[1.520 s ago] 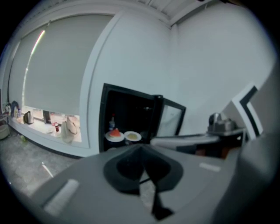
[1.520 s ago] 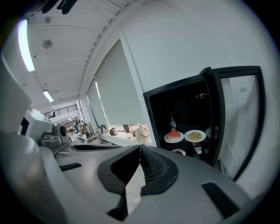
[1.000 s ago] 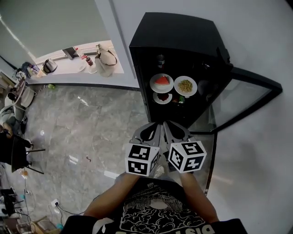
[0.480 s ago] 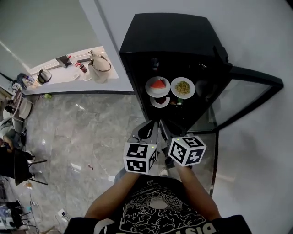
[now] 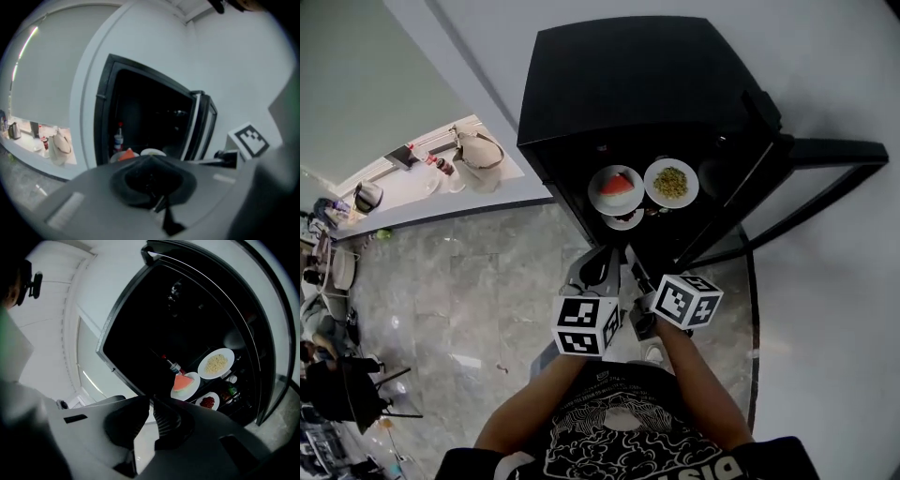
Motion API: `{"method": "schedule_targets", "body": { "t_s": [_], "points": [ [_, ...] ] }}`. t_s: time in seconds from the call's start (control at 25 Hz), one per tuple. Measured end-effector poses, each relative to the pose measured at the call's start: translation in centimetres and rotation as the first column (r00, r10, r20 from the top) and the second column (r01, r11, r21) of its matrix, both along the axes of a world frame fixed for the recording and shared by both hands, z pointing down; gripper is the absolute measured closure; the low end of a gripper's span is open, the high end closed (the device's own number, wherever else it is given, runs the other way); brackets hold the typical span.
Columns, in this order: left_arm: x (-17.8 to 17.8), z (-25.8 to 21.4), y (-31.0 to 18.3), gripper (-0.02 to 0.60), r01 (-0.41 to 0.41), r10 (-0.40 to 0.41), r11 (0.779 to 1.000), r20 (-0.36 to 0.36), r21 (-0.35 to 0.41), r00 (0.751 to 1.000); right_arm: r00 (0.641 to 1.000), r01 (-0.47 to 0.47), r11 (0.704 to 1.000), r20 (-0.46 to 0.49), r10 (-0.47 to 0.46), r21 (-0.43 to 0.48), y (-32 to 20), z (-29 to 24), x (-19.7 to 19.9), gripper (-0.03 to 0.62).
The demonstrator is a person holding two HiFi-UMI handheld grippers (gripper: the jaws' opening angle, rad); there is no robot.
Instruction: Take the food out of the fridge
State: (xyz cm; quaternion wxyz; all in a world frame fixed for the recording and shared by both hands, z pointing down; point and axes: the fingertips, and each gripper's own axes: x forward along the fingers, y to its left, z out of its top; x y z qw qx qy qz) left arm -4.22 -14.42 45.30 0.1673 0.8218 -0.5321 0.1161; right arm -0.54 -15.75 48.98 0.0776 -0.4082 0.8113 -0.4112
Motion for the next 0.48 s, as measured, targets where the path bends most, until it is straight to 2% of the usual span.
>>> {"method": "schedule_targets", "body": {
  "t_s": [0.28,0.36,0.48],
  "points": [
    [-1.2,1.5,-3.3,0.581,-0.095,0.095,0.995,-0.003,-0.035,0.995,0.977,-0.136,0.983,0.148,0.154,-0.127,-4.5,5.1,-0.6,0.587],
    [-1.4,1.9,-3.9,0.581,-0.120,0.120,0.992,0.000,-0.040,0.993,0.964,-0.153,0.974,0.190,0.184,-0.164,-5.2,6.4,-1.0,0.526],
    [-1.8,2.3,-4.7,0.581,-0.153,0.153,0.987,0.001,-0.049,0.988,0.943,-0.190,0.959,0.234,0.238,-0.212,-6.2,8.1,-1.2,0.516]
  ]
}}
